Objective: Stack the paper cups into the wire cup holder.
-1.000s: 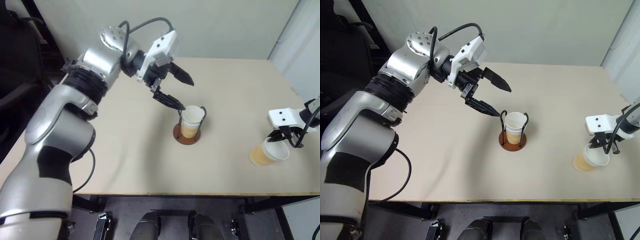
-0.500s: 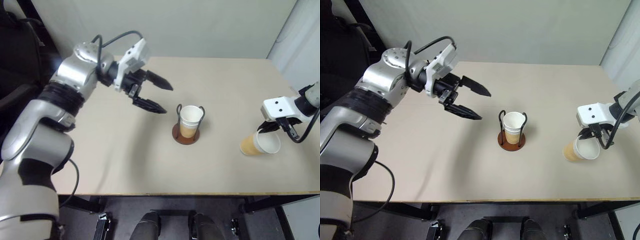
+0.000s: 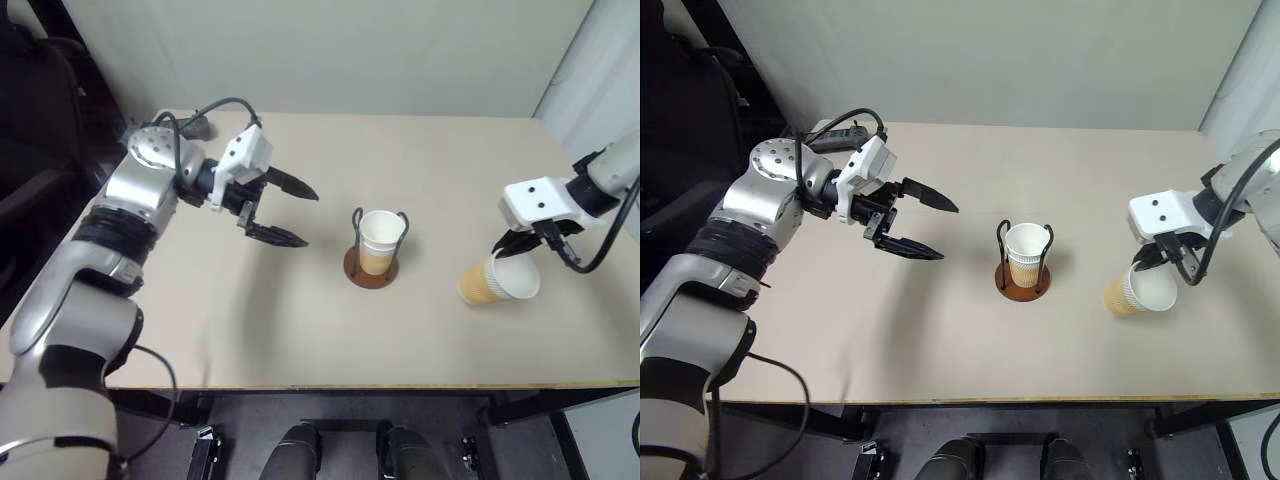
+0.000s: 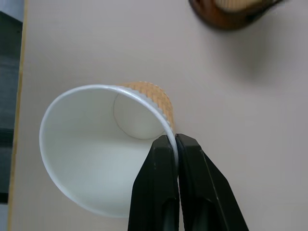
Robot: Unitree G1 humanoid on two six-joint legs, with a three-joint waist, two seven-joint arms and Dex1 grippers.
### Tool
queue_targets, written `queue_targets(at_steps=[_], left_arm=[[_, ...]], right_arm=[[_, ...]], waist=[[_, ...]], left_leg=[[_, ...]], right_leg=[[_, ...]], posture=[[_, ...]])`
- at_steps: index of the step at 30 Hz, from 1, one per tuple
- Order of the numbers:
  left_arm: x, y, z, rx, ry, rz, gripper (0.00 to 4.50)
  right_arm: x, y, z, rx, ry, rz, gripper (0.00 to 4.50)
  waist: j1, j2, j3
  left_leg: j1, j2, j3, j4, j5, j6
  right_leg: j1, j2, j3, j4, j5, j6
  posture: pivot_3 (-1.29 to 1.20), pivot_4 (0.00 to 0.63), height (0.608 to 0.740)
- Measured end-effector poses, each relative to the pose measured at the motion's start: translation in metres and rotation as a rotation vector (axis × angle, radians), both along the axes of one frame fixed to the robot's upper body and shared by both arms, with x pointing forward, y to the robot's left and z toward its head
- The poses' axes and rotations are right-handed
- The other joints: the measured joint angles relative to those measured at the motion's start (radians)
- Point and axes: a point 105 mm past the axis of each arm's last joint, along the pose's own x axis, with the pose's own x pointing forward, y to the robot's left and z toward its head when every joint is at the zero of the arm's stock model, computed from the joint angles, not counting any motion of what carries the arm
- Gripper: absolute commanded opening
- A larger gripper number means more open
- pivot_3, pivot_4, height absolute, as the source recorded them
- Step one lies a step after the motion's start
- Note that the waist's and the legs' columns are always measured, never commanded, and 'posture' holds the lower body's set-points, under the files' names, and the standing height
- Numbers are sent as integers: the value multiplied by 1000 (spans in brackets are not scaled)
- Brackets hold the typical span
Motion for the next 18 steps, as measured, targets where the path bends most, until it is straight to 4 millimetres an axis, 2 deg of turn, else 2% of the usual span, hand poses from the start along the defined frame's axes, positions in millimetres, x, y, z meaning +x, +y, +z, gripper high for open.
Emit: queue_targets(at_steps=[3,7,12,18], left_arm=[[1,3,-2,-6,-1,12,4500],[0,4,-11,6,21,17,4500],[0,4,-12,12,22,17,4500],[0,6,-20,17,42,23,4500]], right_arm=[[3,5,-1,-8,11,7,55],[9,16,11,-17,-16,34,55],[3,32,12,-19,17,81,55],[1,40,15,-51,23,108,55]], waist=[[-4,0,0],[-7,0,0],[-4,0,0],[-4,0,0]], left_leg=[[0,0,1,-1,0,0],[0,1,1,-5,1,-1],[-1,2,1,-7,0,-2],[-1,2,1,-7,0,-2]], right_leg=[[-1,0,0,0,0,0],[-4,0,0,0,0,-2],[-5,0,-2,0,-2,-5],[-6,0,-2,1,-2,-5]], posture=[[0,150,740],[0,150,740],[0,150,740],[0,150,740]])
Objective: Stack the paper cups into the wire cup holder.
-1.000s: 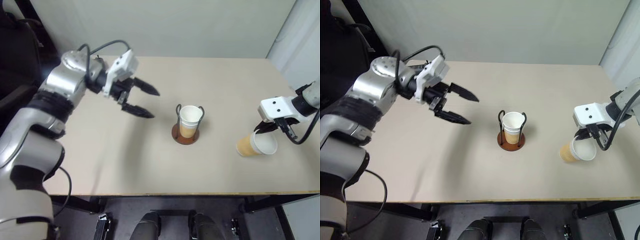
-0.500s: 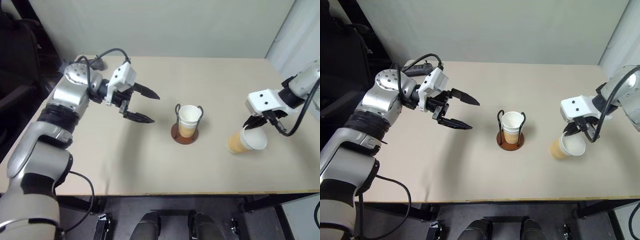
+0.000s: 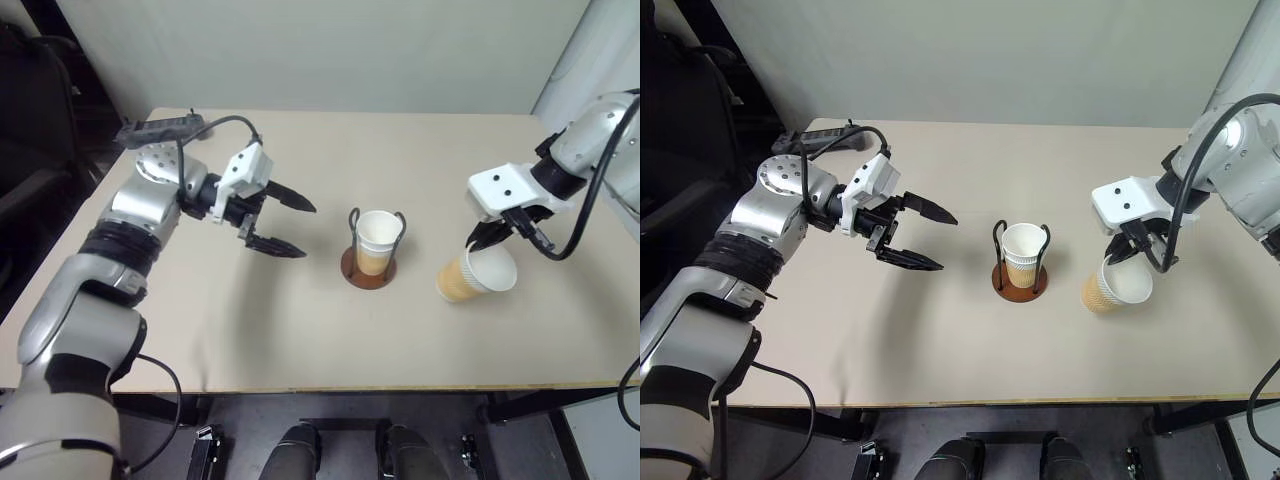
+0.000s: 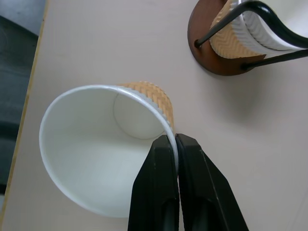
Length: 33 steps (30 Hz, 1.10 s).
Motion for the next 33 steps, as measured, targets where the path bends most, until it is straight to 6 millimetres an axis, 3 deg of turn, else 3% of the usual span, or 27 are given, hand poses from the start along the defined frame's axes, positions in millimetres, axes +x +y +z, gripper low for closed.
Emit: queue_targets(at_steps=[11,21,33], left_arm=[[0,-6,-4,-6,7,-19,4500],[-1,-12,-12,-17,30,-34,4500],[-1,-19,-14,-25,35,-54,4500]], right_arm=[[1,31,21,-33,-64,124,55],[13,55,41,-33,-136,175,55],[7,57,58,-80,-200,220,55]], waist=[[-1,0,0],[-2,0,0],[2,0,0]], left_leg=[[1,0,0,0,0,-1],[0,1,0,-1,1,-3],[0,1,0,-2,1,-5]], right_leg=[[-3,0,0,6,-2,-3],[-5,0,0,8,-3,-5],[-5,0,-1,8,-4,-7]], posture=[[0,150,740],[0,150,740],[0,150,740]])
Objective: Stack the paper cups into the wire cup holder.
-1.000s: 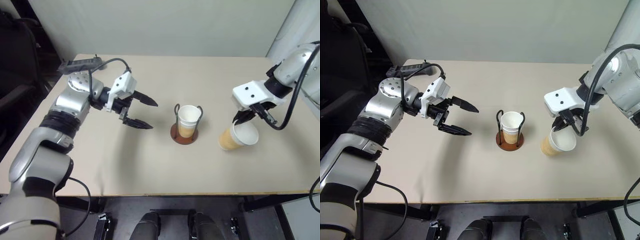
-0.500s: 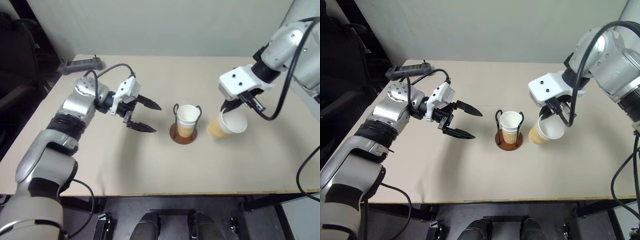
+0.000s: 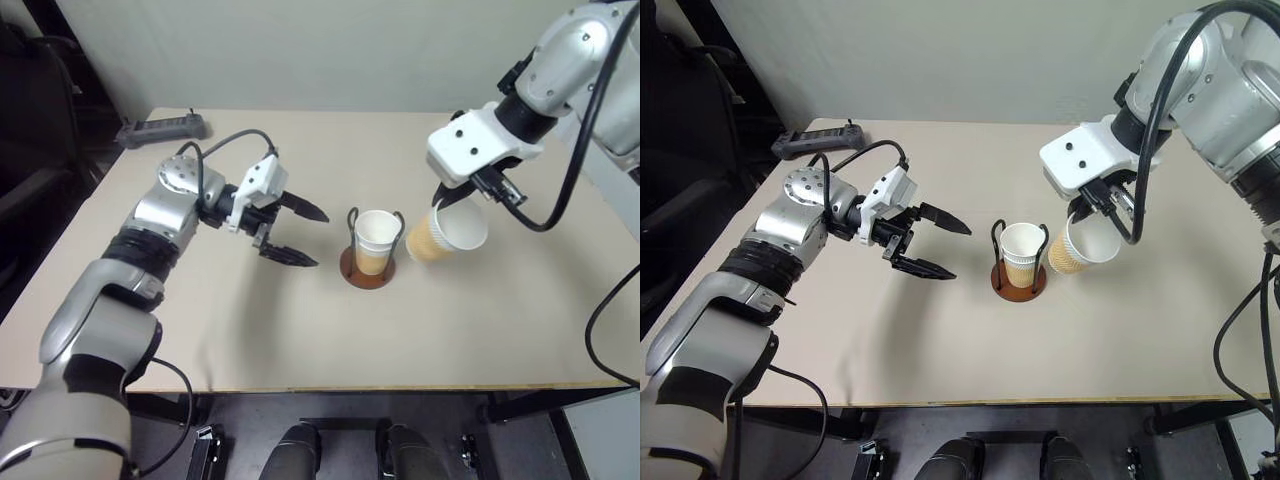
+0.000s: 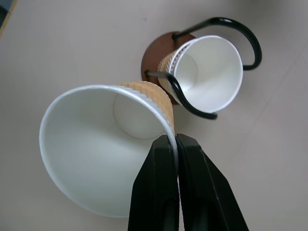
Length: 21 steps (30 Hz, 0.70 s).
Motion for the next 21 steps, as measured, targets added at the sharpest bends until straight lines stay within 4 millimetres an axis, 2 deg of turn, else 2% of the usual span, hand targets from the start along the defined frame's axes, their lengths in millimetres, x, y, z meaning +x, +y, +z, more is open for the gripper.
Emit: queue_targets(at_steps=[8,21], left_arm=[[0,-1,0,-2,0,-2,4500],[-1,-3,0,4,-2,-14,4500]], right_arm=[[2,2,4,-11,-17,13,55],[4,39,8,-26,-33,122,55]], waist=[[-2,0,0],[-1,0,0]], left_leg=[[0,0,0,0,1,-1],[0,0,0,0,1,-1]], right_leg=[[0,0,0,1,0,0],[-1,0,0,1,0,0]], posture=[[0,150,740],[0,150,740]])
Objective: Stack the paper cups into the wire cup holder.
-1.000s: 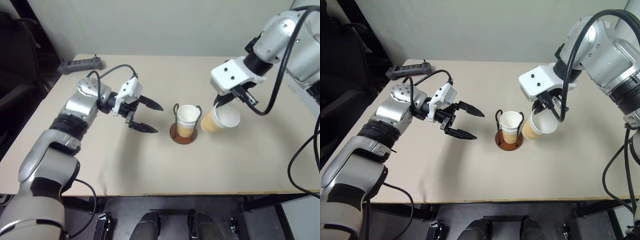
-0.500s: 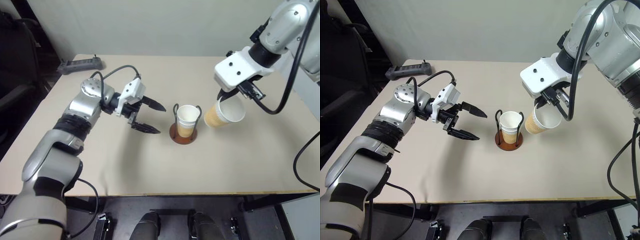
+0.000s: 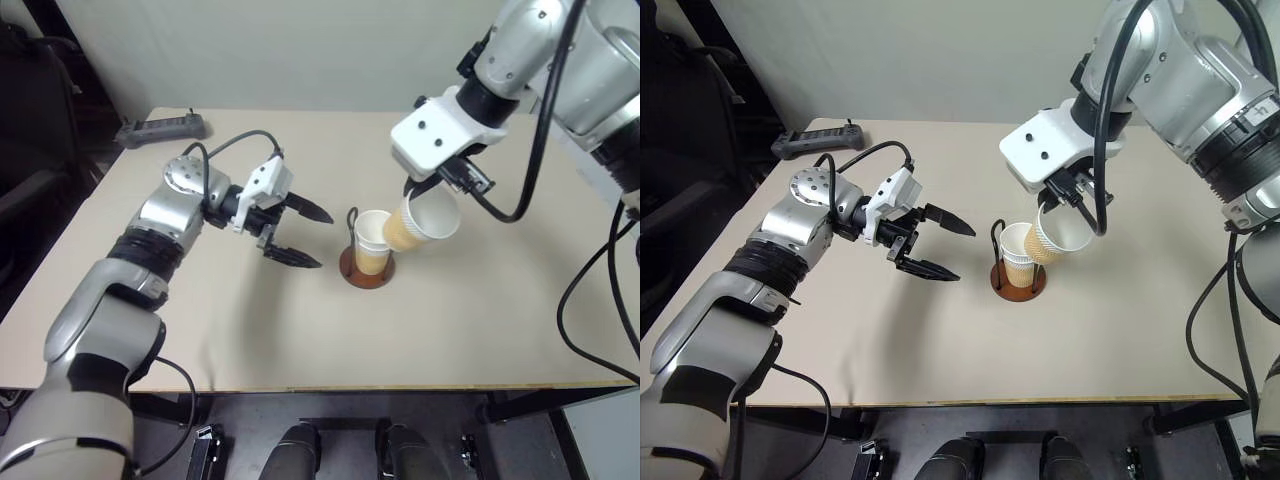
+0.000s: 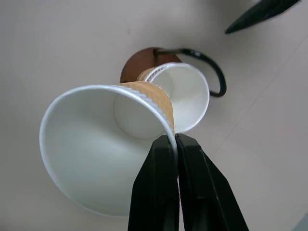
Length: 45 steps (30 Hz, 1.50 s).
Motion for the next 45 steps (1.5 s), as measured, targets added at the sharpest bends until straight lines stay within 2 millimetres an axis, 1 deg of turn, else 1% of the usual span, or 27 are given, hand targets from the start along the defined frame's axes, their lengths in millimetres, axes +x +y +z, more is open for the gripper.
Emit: queue_targets(at_steps=[5,9,13,24,32,40,45], left_arm=[[-1,1,-1,2,6,2,4500],[-3,-1,-2,5,10,-9,4500],[-4,-2,-3,8,17,-15,4500],[-7,0,-6,13,29,-14,4500],[-7,0,-5,15,30,-15,4500],[-7,1,-5,18,28,-12,4500],[-9,2,-4,24,29,-14,4500]], right_arm=[[4,-2,0,1,-3,-7,55],[6,4,-1,-4,-9,9,55],[7,15,1,7,-20,41,55],[9,37,10,45,-51,89,55],[13,43,11,61,-62,99,55],[15,45,13,60,-81,106,55],[19,42,9,45,-85,98,55]], waist=[[1,0,0],[-2,0,0],[-3,0,0],[-3,0,0],[-3,0,0],[-4,0,0],[-3,0,0]], left_leg=[[0,0,0,0,0,0],[0,1,0,0,0,-1],[0,1,0,0,1,-1],[0,1,-1,0,2,-3],[0,1,-1,-1,2,-3],[0,1,-1,-1,2,-3],[0,0,-1,-1,2,-3]], right_leg=[[0,0,0,0,0,-1],[0,0,0,1,0,-1],[-1,0,0,1,1,-2],[-1,0,-1,1,2,-4],[-2,0,-1,1,3,-5],[-2,0,-1,1,3,-5],[-2,0,-1,1,3,-6]], posture=[[0,150,740],[0,150,740],[0,150,740],[0,150,740],[0,150,740],[0,150,740],[0,150,740]])
